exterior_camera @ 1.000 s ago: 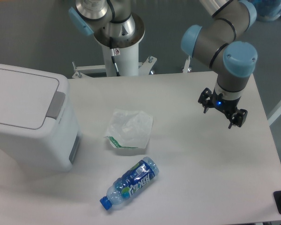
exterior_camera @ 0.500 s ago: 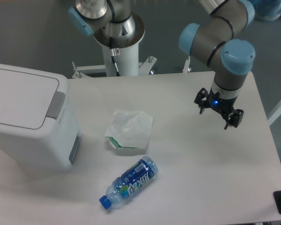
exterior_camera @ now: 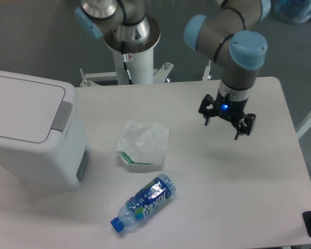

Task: Open the trash can
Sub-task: 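Move the gripper across the table toward the white trash can lid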

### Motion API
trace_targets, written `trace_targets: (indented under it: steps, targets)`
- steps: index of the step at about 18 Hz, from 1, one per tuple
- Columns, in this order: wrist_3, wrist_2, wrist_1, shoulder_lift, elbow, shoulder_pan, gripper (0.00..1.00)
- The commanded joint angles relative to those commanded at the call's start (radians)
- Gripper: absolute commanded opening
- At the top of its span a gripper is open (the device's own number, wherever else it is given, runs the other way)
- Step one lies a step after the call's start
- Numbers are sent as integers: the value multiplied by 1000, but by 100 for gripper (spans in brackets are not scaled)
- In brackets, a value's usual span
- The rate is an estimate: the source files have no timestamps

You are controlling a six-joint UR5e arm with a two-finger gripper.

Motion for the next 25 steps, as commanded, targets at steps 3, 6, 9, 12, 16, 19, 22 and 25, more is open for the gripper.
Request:
trace_targets:
  steps: [3, 6, 9, 12, 16, 19, 22, 25]
  targets:
    - [-63, -80, -80, 37, 43, -41, 100]
    - [-149, -141, -169, 42, 94, -89, 100]
    - [-213, -207, -217, 61, 114, -118, 100]
    - [-299, -310, -218, 75, 115, -144, 100]
    - [-508, -361, -204, 65, 129, -192, 100]
    - [-565, -391, -203, 63, 144, -216, 100]
    - [-611, -471, -198, 71, 147, -219, 100]
    - [-643, -483, -195, 72, 149, -253, 100]
